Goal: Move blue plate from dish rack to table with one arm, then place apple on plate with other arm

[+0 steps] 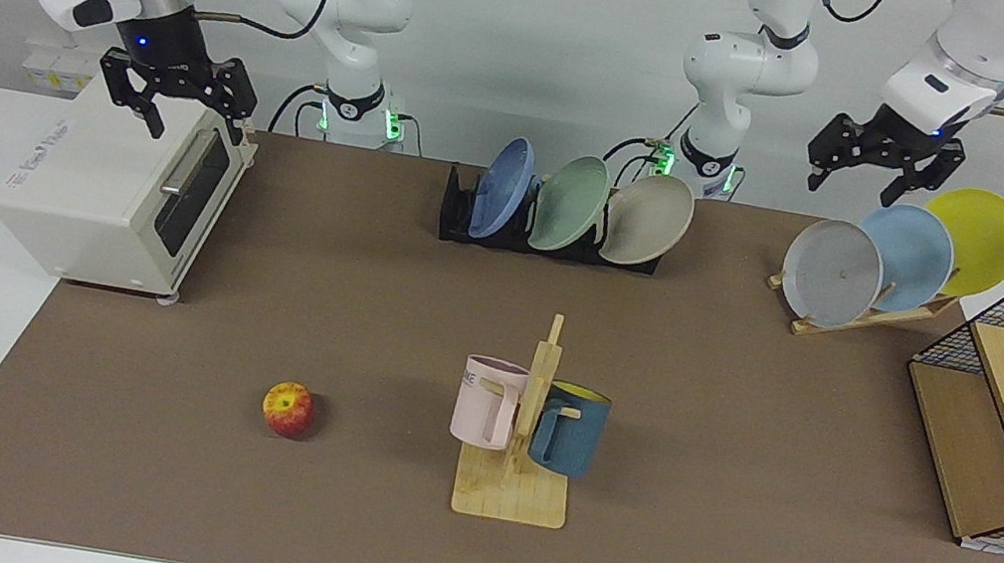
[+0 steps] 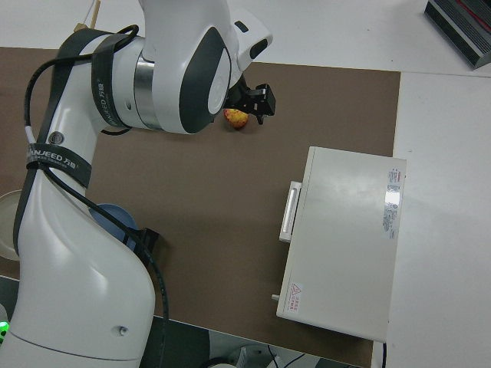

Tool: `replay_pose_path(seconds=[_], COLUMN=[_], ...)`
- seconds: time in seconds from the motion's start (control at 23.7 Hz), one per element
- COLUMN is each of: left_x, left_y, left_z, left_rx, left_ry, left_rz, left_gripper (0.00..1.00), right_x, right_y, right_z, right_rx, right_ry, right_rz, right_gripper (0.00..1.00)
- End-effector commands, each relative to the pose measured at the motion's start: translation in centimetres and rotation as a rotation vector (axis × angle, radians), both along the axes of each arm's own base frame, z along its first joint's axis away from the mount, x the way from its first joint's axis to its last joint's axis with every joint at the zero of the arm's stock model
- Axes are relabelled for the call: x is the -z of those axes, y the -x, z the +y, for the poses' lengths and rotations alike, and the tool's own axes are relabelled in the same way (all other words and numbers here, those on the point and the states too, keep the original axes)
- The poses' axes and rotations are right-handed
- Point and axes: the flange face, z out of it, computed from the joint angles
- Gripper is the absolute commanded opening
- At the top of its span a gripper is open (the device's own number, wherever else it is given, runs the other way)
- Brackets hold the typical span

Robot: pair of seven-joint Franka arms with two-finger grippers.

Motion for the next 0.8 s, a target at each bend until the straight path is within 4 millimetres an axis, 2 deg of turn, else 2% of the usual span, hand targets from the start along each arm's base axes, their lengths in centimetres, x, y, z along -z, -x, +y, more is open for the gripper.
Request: replay_pose_path(seconds=[0.0,0.04,0.17,0.42,0.55,0.68,0.76], left_x=[0.8,1.3,2.8,5.3,7.7,10.8,11.7], left_y=[2.4,2.8,4.7,7.0,8.4,10.2,11.1], left_z=[-4.9,-5.7,-10.7,-17.8,-21.9,-26.0,-27.0], left_rx=[0.065,0.065,0.096,0.086,0.107,0.095,0.088], left_ry=[0.051,0.065,0.074,0.107,0.096,0.088,0.102], left_rz=[0.007,0.019,0.019,0.014,0.01,-0.022,-0.019], left_gripper=[1.0,1.0,1.0,1.0,1.0,1.0,1.0], right_x=[-0.2,-0.3,-0.6,-0.5,0.3,0.9,1.7], right_y=[0.7,0.9,2.1,1.0,-0.3,-2.8,-4.0], right_z=[-1.2,-1.7,-2.7,-2.2,-1.4,-0.8,1.0], right_rx=[0.019,0.018,0.034,0.061,0.055,0.089,0.074], right_ry=[0.008,0.005,-0.009,0.005,0.006,0.006,0.009], right_rz=[0.006,0.008,0.032,0.006,0.02,0.022,0.025], right_gripper=[1.0,1.0,1.0,1.0,1.0,1.0,1.0])
